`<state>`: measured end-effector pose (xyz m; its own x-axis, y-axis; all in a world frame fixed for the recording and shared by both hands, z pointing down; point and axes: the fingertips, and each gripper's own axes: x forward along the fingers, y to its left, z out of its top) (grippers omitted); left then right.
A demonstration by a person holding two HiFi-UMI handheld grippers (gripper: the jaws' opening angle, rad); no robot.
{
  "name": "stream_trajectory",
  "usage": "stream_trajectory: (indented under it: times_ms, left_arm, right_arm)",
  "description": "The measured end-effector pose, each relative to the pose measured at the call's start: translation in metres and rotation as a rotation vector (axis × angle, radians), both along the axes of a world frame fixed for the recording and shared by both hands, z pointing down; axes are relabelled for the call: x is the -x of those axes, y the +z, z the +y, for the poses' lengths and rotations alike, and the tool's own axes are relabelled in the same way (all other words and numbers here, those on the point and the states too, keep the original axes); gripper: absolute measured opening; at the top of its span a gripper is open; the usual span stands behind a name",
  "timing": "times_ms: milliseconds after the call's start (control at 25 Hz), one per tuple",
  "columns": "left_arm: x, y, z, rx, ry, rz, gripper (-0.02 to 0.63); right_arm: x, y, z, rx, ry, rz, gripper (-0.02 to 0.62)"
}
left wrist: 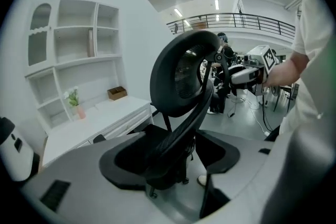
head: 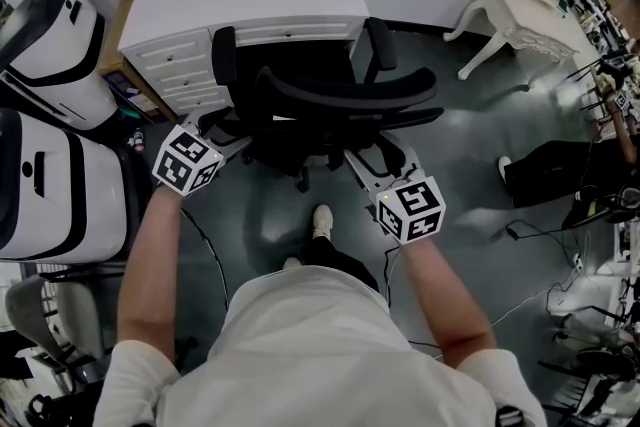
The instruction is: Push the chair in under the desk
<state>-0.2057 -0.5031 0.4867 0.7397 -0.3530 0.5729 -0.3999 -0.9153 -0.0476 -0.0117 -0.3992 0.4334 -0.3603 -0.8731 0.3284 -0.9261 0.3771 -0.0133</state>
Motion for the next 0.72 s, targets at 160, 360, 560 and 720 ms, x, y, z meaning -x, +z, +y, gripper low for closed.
stream_trajectory:
  times_ms: [160, 360, 560, 720]
  left_arm:
    - [0.005, -0.024, 0.010, -0.003, -0.066, 0.109, 0.282]
    - [0.007, -0.048, 0.043, -0.017, -0.092, 0.211, 0.230]
    - [0.001, -0.056, 0.089, 0.005, -0.089, 0.272, 0.150]
    - [-0.007, -0.060, 0.121, 0.032, -0.085, 0.311, 0.111]
  right_arm:
    - [-0.007, -0.007, 0.009, -0.019, 0.039, 0.001, 0.239]
    - [-0.007, -0.010, 0.034, -0.020, 0.073, 0.000, 0.239]
    - [0.002, -0.011, 0.067, -0.012, 0.091, -0.006, 0.239]
    - [0.011, -0.010, 0.089, 0.001, 0.081, -0.012, 0.239]
